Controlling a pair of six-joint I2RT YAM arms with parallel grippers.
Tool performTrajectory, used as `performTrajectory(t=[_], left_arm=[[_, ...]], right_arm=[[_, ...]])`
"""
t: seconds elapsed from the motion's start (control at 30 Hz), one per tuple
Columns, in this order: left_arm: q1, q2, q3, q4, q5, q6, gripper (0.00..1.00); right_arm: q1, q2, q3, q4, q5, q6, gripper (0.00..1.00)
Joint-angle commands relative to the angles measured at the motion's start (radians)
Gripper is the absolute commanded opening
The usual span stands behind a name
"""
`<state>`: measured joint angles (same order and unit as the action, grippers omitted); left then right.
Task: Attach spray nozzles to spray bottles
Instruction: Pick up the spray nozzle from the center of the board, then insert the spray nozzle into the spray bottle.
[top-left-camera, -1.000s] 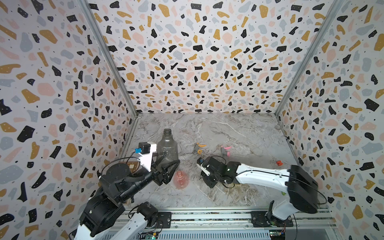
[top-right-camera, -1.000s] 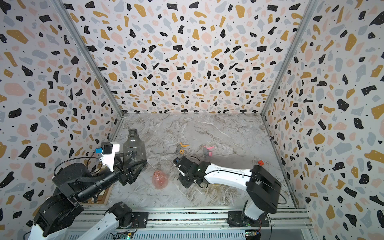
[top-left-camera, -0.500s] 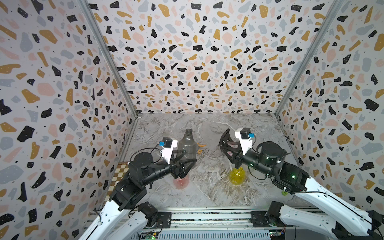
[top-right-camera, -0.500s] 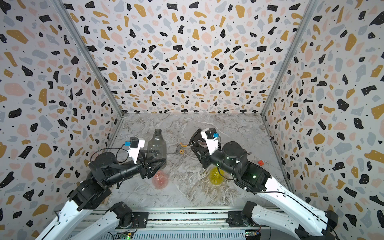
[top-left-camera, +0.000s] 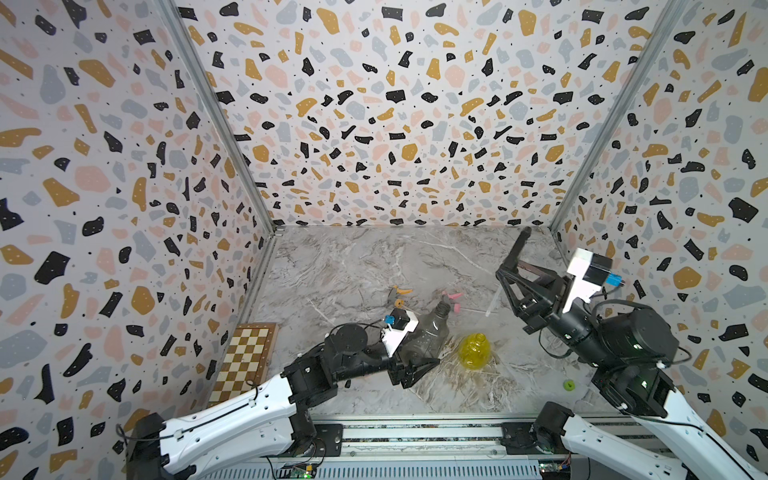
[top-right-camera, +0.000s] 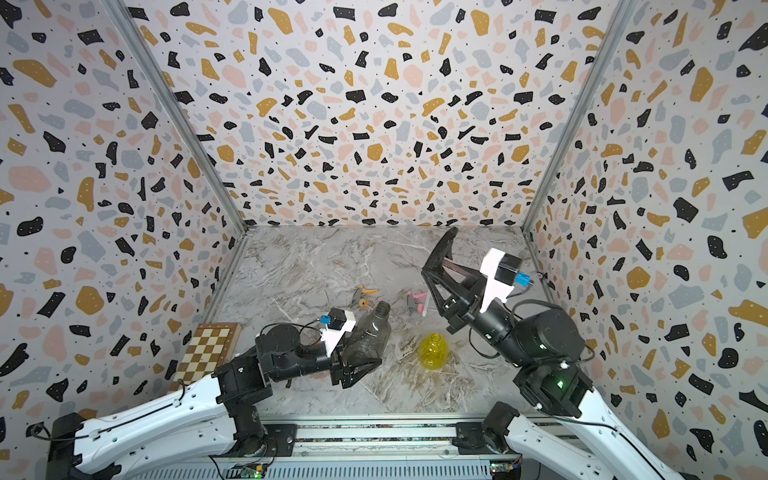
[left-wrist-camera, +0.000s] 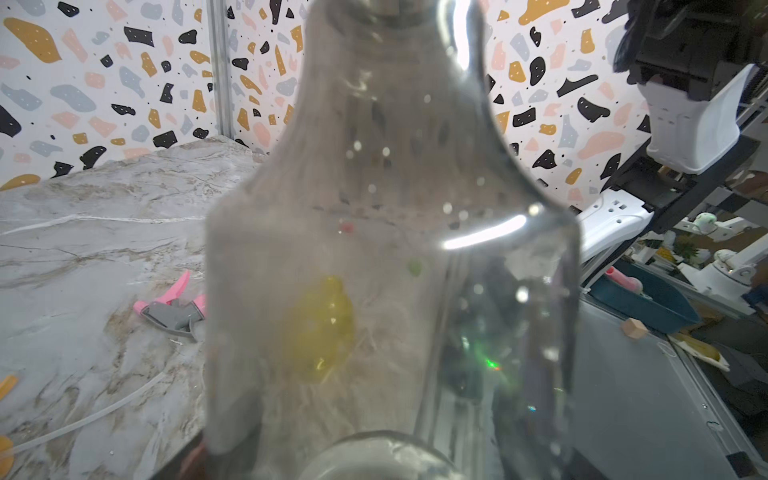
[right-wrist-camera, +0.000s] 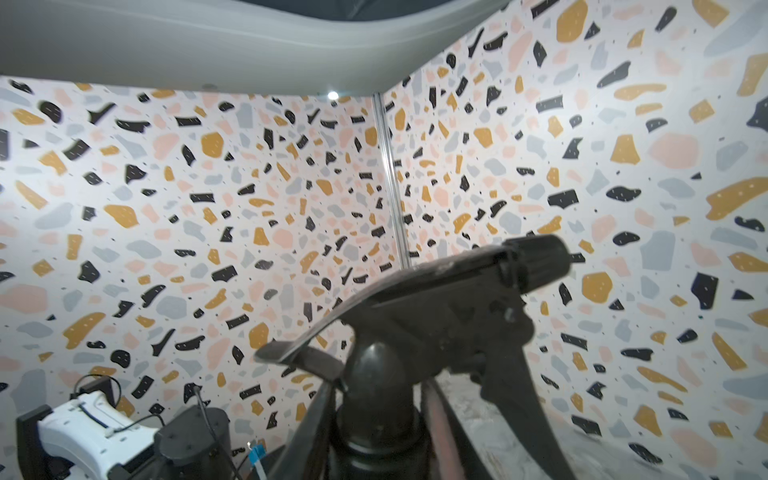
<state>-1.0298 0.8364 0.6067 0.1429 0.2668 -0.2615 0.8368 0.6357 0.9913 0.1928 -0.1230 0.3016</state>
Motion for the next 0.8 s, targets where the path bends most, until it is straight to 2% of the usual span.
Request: performTrajectory(t=[0.0, 0.23, 0.77], left_arm=[[-0.009, -0.014, -0.011, 0.153, 0.001, 0.054, 0.00], [-0.012, -0.035, -0.051, 0.202, 0.042, 0.092, 0.00], [-0.023, -0.087, -0.074, 0.183, 0.078, 0.128, 0.00]], right_arm=[[-0.002, 0.000, -0.043, 0.206, -0.094, 0.071, 0.15], [-0.003, 0.073, -0.069, 0.404, -0.198, 0.180, 0.15], [0.008, 0.187, -0.044, 0.510, -0.278, 0.271, 0.14]])
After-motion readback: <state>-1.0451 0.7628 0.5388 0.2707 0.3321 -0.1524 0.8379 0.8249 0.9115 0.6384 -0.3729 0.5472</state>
